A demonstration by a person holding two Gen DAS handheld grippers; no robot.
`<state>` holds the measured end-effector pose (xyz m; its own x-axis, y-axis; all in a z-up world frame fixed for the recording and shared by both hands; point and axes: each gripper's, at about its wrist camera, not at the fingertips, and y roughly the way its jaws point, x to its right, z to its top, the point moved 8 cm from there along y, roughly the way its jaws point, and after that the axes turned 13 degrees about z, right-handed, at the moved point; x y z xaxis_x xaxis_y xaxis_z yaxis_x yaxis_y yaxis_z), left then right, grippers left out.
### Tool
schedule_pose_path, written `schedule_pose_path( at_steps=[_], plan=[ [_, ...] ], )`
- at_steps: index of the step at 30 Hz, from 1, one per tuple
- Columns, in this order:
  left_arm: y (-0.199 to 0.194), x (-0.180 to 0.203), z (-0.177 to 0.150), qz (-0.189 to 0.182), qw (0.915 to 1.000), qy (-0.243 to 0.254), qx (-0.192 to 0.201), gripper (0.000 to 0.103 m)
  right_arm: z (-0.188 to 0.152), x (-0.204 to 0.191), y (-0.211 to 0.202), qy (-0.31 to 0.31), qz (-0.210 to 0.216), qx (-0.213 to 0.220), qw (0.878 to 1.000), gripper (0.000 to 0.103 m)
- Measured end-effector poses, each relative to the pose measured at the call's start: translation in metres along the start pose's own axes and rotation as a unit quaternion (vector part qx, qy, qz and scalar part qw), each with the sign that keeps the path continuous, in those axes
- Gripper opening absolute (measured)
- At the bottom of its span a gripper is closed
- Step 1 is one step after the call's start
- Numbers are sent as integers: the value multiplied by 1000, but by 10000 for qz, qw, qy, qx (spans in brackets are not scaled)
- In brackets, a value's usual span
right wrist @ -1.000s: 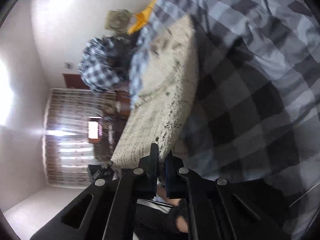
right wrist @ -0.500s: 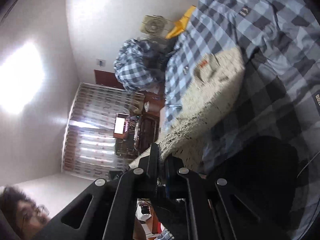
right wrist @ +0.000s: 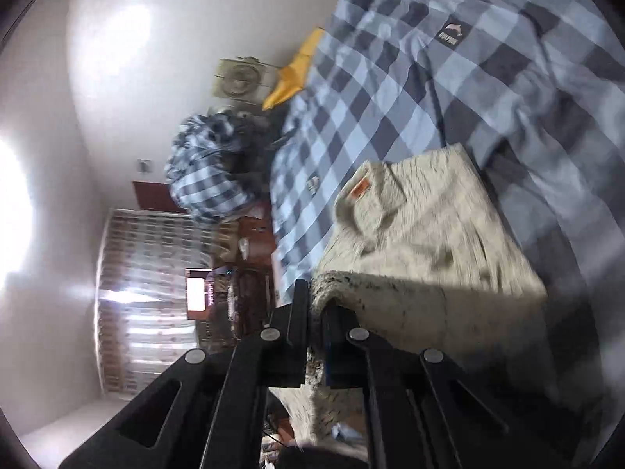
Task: Fold small clothes
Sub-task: 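Lift the hem and fold it toward the collar with both tools, then release, then press the folded shirt flat with both open tools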
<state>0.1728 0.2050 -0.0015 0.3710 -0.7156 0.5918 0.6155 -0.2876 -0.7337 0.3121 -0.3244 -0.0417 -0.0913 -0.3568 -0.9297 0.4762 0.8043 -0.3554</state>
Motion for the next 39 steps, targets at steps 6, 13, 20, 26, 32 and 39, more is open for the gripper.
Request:
schedule_pose_path(
  at_steps=[6, 13, 20, 26, 32, 39],
  plan=[
    [157, 28, 84, 1481, 9844, 930, -215, 6, 130, 62, 84, 684, -686, 193, 9951, 9],
    [198, 40, 105, 2399, 9470, 2133, 101, 103, 171, 64, 79, -775, -2252, 541, 9697, 77],
    [159, 27, 48, 2755, 9292, 2439, 329, 103, 47, 63, 145, -1993, -2729, -1212, 9333, 81],
    [99, -3, -57, 2792, 9375, 2078, -38, 103, -71, 73, 221, -3258, -3247, -2940, 8379, 81],
    [61, -3, -134, 2024, 9587, 1971, -322, 103, -65, 99, 279, -3589, -3991, -2948, 7906, 80],
    [84, -8, -141, 2825, 9135, 2924, -158, 103, 39, 40, 252, -2702, -3740, -549, 8855, 80]
  ],
)
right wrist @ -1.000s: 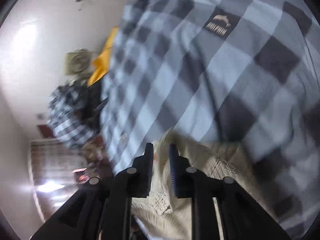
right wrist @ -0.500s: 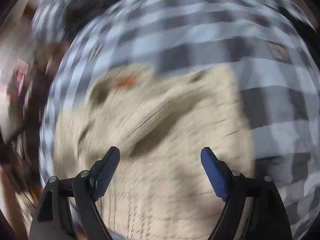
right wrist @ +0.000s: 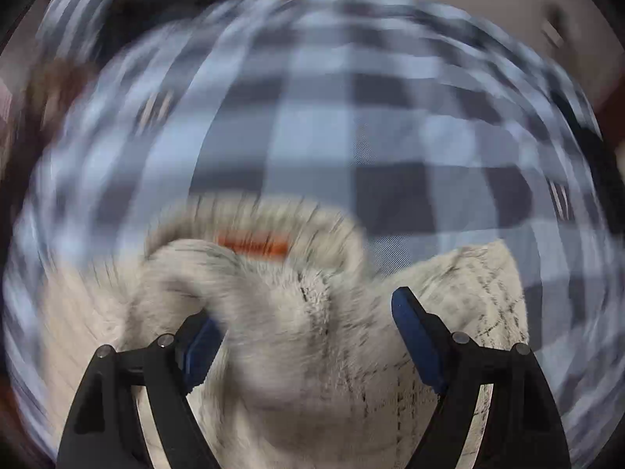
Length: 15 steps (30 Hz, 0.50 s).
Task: Fold small clothes
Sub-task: 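Press the folded shirt flat with both open tools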
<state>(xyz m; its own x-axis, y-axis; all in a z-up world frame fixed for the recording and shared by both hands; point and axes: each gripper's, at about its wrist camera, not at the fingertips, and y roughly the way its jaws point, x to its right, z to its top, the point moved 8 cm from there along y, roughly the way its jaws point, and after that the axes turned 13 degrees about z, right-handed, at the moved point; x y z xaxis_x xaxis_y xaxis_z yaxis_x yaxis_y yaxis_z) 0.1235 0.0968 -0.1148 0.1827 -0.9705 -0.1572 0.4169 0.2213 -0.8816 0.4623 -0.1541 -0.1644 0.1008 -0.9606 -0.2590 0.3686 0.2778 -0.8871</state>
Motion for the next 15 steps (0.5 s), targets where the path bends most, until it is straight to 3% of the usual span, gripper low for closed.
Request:
schedule_pose_path(
  at_steps=[1, 3, 6, 10, 11, 12, 15],
  plan=[
    [2, 1, 2, -96, 9999, -73, -43, 103, 1, 10, -16, 407, 82, 201, 9989, 81],
    [6, 2, 4, -229, 9995, -187, -144, 103, -10, 11, -33, 807, 436, 70, 9958, 81],
    [10, 5, 7, -253, 9994, -208, -150, 103, -46, 5, -62, 995, 1067, -423, 9884, 81],
    [19, 12, 5, 16, 9999, 121, -72, 103, -102, 13, -117, 1001, 1376, -397, 9846, 81],
    [24, 12, 7, 121, 9997, 212, -46, 103, -121, 24, -132, 896, 1349, -318, 9863, 81],
    [29, 10, 10, 215, 9994, 272, -19, 103, -118, 32, -135, 883, 1184, -221, 9888, 81],
    [49, -4, 21, 619, 9971, 445, 50, 103, -132, 96, -132, 1229, 283, -101, 9920, 89]
  ],
)
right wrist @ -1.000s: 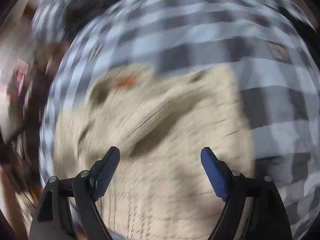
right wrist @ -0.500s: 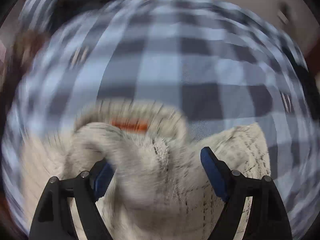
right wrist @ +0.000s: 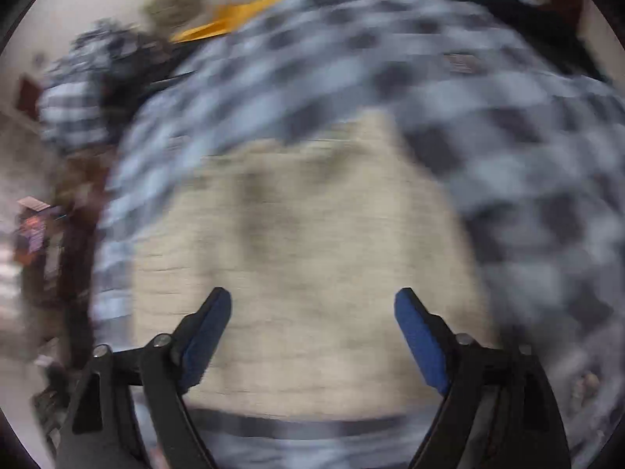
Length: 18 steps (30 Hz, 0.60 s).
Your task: Fold small clothes
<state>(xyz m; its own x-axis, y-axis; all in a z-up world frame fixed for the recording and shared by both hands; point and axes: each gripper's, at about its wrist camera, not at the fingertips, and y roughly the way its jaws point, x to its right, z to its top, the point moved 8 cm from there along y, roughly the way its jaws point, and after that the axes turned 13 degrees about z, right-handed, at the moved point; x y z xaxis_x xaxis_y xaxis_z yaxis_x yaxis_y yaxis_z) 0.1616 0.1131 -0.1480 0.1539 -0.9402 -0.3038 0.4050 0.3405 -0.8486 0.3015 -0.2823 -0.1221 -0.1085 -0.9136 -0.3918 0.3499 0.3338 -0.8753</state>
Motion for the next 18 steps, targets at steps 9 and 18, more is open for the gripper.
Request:
schedule_pose_path(
  at_steps=[9, 18],
  plan=[
    [50, -36, -13, -458, 9945, -697, -639, 103, -26, 94, 45, 1077, 472, -829, 9896, 89],
    [68, -19, -33, -256, 9955, -472, -778, 103, -25, 42, 21, 690, 1591, -475, 9837, 9]
  ],
)
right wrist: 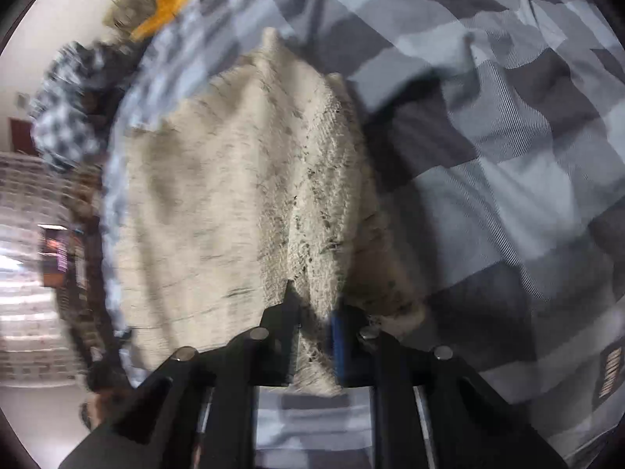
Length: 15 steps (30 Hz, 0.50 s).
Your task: Fold small clothes
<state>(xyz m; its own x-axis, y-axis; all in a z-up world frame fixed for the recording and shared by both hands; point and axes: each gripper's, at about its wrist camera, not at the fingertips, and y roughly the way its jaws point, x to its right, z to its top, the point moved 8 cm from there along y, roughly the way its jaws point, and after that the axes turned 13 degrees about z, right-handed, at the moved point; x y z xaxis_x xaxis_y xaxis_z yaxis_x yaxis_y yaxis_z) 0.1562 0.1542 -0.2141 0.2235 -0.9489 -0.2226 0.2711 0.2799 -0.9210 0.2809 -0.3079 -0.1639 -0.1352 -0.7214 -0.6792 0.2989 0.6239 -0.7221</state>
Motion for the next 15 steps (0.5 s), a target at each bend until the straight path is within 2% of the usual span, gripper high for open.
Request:
schedule_pose_path(
  at_steps=[2, 6, 7, 9, 11, 13, 14, 15],
  plan=[
    [0, 2, -1, 124, 9998, 86, 90, 103, -4, -7, -17, 45, 179, 214, 9996, 7],
    [0, 2, -3, 186, 9995, 163, 196, 103, -12, 6, -54, 883, 751, 652, 9911, 7],
    [-1, 2, -4, 147, 9996, 155, 189, 103, -13, 11, -58, 1060, 778, 731, 9886, 6],
    [-3, -1, -3, 22, 9998, 93, 152, 103, -12, 29, -52, 1331, 503, 766, 9869, 6],
    [2, -1, -2, -9, 10000, 39, 58, 103, -15, 56, -37, 1738, 217, 424, 9836, 6],
    [4, -2, -2, -30, 10000, -20, -23, 103, -20, 80, -19, 2271, -136, 42, 9738, 10],
    [5, -4, -2, -5, 10000, -35, -43, 103, -24, 89, -19, 2417, -555, -96, 9687, 11],
    [4, -6, -1, 47, 10000, -31, -45, 103, -24, 97, -34, 2494, -1179, 76, 9612, 16]
  ],
)
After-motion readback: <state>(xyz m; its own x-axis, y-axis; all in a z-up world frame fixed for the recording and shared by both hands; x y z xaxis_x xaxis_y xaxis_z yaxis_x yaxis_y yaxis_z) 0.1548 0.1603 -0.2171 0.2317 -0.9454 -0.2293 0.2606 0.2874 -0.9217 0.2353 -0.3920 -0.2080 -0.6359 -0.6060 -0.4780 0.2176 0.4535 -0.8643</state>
